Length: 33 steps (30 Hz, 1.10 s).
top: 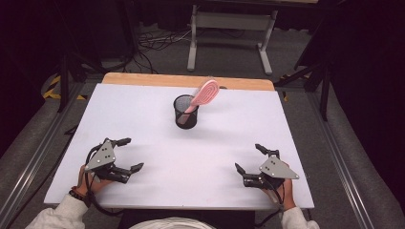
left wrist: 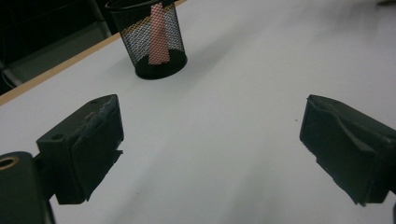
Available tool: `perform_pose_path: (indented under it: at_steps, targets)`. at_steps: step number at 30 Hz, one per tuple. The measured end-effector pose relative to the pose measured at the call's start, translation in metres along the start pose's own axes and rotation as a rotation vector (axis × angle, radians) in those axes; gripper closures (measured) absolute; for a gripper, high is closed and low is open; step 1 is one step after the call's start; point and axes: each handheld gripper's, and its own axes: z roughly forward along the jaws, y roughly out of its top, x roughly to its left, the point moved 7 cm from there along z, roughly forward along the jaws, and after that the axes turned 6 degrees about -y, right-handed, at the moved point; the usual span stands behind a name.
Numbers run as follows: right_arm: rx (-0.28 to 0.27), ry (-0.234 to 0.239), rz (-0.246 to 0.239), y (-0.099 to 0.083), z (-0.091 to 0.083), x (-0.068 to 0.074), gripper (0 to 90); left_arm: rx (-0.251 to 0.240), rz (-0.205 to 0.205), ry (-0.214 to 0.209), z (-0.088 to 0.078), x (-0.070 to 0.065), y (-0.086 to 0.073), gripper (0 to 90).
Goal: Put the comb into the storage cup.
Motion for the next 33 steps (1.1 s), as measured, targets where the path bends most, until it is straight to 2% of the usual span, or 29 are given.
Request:
perform_pose_path:
  at_steps: [7,12,16,20,25,33]
  targets:
    - [0.002,-0.017,-0.001,0.0010,-0.0074,-0.0001,9.3,0.009,0.011,-0.027,0.0046,-0.0027,0.0002,7.6]
    - [0.006,-0.018,0.008,0.0003,-0.0055,-0.0013,9.7,0.011,0.001,-0.031,0.0060,-0.0003,-0.0006,7.6]
    - [0.013,-0.004,0.057,-0.0008,-0.0036,-0.0029,9.6,0.014,0.002,-0.026,0.0063,-0.0006,-0.0007,7.7]
    - [0.010,-0.008,0.049,0.0010,-0.0047,-0.0023,9.7,0.008,0.000,-0.018,0.0048,-0.0005,-0.0001,7.9]
    - [0.006,-0.009,0.031,0.0019,-0.0061,-0.0015,10.2,0.009,0.016,-0.015,0.0057,-0.0008,0.0014,7.9]
    - [0.018,-0.004,0.020,-0.0014,-0.0024,-0.0004,10.2,0.020,-0.003,-0.026,0.0071,0.0016,-0.0016,7.8]
